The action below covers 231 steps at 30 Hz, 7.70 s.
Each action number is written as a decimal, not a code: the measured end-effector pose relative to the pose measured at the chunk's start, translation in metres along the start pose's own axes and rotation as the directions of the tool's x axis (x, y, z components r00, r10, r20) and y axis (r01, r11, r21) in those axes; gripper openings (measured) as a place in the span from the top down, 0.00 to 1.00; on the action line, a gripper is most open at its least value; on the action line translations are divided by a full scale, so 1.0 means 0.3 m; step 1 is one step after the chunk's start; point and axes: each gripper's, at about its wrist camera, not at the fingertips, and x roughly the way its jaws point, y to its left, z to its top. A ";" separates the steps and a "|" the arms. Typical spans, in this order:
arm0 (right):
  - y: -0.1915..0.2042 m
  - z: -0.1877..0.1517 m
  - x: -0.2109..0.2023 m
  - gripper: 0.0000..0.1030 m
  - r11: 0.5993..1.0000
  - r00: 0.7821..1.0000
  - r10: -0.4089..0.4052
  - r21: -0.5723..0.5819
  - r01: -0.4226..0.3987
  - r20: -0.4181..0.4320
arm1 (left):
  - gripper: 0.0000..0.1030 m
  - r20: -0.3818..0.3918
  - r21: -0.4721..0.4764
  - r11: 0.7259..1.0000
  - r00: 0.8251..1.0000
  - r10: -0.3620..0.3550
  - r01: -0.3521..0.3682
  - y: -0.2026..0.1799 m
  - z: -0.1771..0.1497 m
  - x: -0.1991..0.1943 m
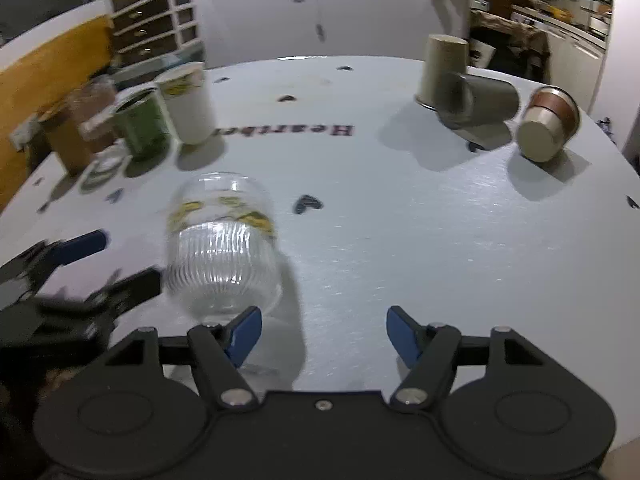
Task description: Flip cup upright
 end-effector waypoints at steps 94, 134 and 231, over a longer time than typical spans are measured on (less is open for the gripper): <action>0.170 -0.160 -0.043 0.33 0.985 0.900 0.170 -0.072 -0.154 0.401 | 0.29 -0.106 0.006 0.972 0.966 0.235 -0.235 0.344 0.370 -0.115; 0.211 -0.112 -0.054 0.20 0.985 0.865 0.175 -0.090 -0.150 0.470 | 0.00 0.151 -0.136 0.849 0.836 0.528 -0.511 0.502 0.278 -0.414; 0.261 -0.120 -0.054 0.00 0.992 0.856 0.103 -0.121 -0.048 0.507 | 0.00 0.159 -0.052 0.904 0.890 0.427 -0.424 0.146 -0.011 -0.347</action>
